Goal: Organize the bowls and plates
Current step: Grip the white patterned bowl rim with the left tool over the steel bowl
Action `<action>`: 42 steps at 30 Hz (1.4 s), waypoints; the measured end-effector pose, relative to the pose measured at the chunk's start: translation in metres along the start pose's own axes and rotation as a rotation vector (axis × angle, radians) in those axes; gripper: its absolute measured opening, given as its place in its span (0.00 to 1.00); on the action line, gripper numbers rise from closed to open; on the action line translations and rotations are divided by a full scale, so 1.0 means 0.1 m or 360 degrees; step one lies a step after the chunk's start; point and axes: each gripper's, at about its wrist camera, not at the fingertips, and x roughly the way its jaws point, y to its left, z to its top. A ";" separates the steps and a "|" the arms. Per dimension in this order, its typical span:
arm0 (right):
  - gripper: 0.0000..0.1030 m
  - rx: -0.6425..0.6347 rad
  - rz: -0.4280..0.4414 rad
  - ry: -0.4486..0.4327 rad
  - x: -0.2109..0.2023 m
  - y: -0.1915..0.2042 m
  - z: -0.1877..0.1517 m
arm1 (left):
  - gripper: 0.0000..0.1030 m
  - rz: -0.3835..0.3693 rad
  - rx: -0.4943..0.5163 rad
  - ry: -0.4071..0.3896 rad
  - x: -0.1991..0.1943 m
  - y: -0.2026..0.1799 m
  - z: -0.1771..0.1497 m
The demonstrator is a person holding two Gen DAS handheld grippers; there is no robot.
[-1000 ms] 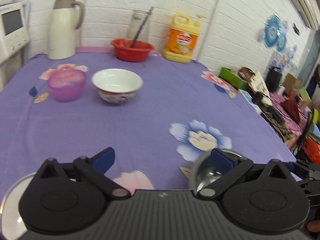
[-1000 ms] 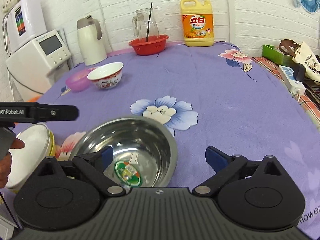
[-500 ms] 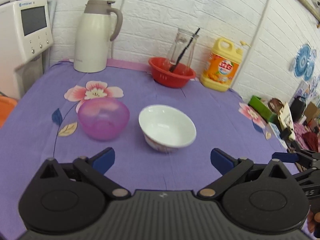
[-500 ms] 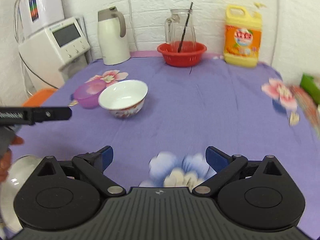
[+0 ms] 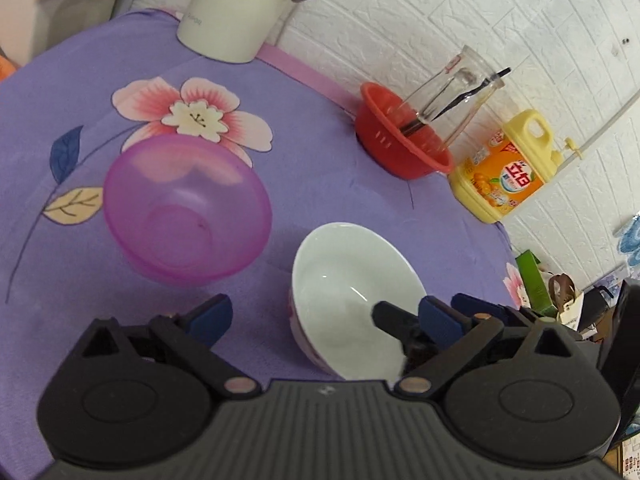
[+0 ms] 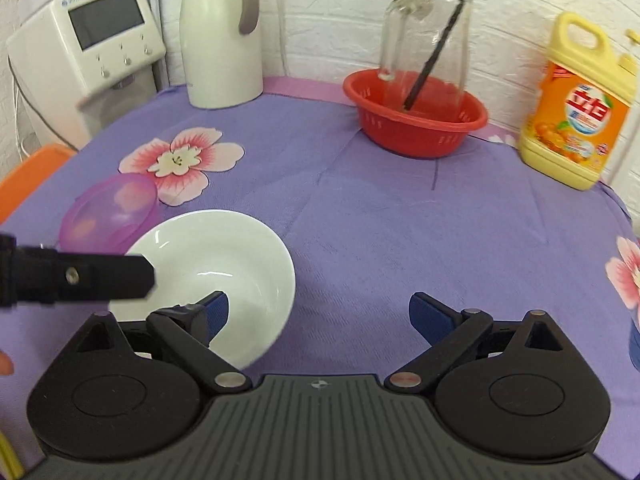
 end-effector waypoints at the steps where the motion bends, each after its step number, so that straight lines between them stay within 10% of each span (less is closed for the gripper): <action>1: 1.00 -0.0016 0.0002 0.0014 0.07 0.02 0.01 | 0.91 0.0006 -0.0003 0.0006 0.05 0.00 0.00; 13: 1.00 -0.0074 0.0154 -0.0003 0.27 0.16 0.00 | 0.59 -0.0077 0.0007 0.0023 0.25 -0.01 -0.01; 16: 0.84 -0.0061 0.0220 0.0005 0.21 0.22 -0.03 | 0.58 -0.0075 0.0029 0.0027 0.23 -0.01 -0.04; 27: 0.85 -0.0057 0.0231 0.0059 0.02 0.35 -0.18 | 0.53 -0.0057 0.0072 0.0075 -0.01 -0.06 -0.26; 42: 0.88 -0.0060 0.0049 -0.0052 -1.35 0.40 -0.81 | 0.46 -0.0267 0.0241 0.0041 -1.03 -0.72 -1.20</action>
